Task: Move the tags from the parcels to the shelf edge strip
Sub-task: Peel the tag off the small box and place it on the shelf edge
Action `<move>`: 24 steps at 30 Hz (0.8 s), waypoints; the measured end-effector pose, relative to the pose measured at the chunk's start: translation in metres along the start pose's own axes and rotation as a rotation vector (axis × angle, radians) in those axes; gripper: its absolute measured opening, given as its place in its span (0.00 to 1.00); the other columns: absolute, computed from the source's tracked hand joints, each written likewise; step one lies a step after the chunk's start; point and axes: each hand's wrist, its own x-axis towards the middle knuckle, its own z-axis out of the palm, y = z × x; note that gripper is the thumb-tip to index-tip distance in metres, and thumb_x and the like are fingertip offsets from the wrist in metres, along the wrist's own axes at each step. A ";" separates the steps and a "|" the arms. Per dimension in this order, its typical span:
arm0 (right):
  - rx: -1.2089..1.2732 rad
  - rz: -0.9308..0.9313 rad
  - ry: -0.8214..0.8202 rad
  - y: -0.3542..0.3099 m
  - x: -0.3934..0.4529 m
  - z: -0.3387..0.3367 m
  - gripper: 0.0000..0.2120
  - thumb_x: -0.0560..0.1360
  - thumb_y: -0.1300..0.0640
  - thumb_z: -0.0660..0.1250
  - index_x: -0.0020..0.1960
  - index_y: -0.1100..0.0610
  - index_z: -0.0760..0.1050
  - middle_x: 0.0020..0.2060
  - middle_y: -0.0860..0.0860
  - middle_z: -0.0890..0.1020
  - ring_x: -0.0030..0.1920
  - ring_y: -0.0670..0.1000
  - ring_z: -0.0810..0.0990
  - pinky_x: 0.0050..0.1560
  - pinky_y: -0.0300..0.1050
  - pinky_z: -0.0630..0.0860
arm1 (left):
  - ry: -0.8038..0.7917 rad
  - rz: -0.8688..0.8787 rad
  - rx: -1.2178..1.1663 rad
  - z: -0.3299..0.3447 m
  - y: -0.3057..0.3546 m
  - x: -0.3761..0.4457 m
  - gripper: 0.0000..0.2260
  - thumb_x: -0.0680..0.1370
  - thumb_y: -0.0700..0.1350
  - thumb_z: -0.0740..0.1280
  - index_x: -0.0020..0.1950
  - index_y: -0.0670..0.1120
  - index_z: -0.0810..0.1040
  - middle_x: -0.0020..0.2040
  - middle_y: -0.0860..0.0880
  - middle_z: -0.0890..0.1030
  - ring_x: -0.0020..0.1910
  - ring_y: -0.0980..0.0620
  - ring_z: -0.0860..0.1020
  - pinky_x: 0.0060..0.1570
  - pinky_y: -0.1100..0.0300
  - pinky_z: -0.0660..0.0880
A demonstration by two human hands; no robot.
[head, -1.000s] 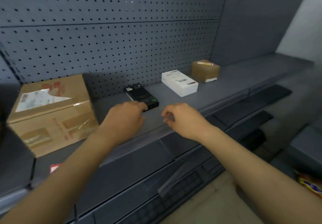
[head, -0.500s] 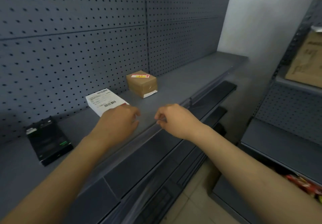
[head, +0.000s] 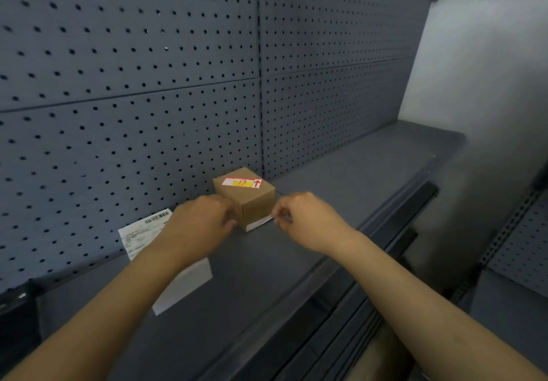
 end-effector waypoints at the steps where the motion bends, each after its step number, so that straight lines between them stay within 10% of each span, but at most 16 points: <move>1: 0.008 -0.019 -0.008 0.003 0.012 0.001 0.08 0.77 0.56 0.63 0.54 0.53 0.79 0.51 0.52 0.80 0.50 0.53 0.79 0.49 0.47 0.78 | -0.008 -0.018 0.010 0.003 -0.003 0.009 0.09 0.79 0.49 0.63 0.59 0.53 0.77 0.56 0.51 0.79 0.52 0.52 0.78 0.47 0.60 0.73; 17: -0.221 -0.255 -0.221 0.010 0.186 0.024 0.21 0.79 0.46 0.62 0.60 0.62 0.74 0.60 0.59 0.73 0.61 0.60 0.70 0.60 0.53 0.69 | 0.075 -0.439 0.021 0.028 -0.035 0.085 0.08 0.78 0.47 0.61 0.50 0.50 0.79 0.49 0.52 0.81 0.46 0.49 0.79 0.45 0.57 0.77; 24: -0.100 -0.206 -0.218 -0.004 0.184 0.019 0.12 0.75 0.63 0.66 0.57 0.58 0.70 0.51 0.56 0.79 0.50 0.57 0.78 0.41 0.48 0.72 | 0.084 -0.522 0.017 0.017 -0.048 0.057 0.09 0.79 0.46 0.59 0.51 0.50 0.80 0.49 0.52 0.81 0.45 0.50 0.79 0.46 0.56 0.77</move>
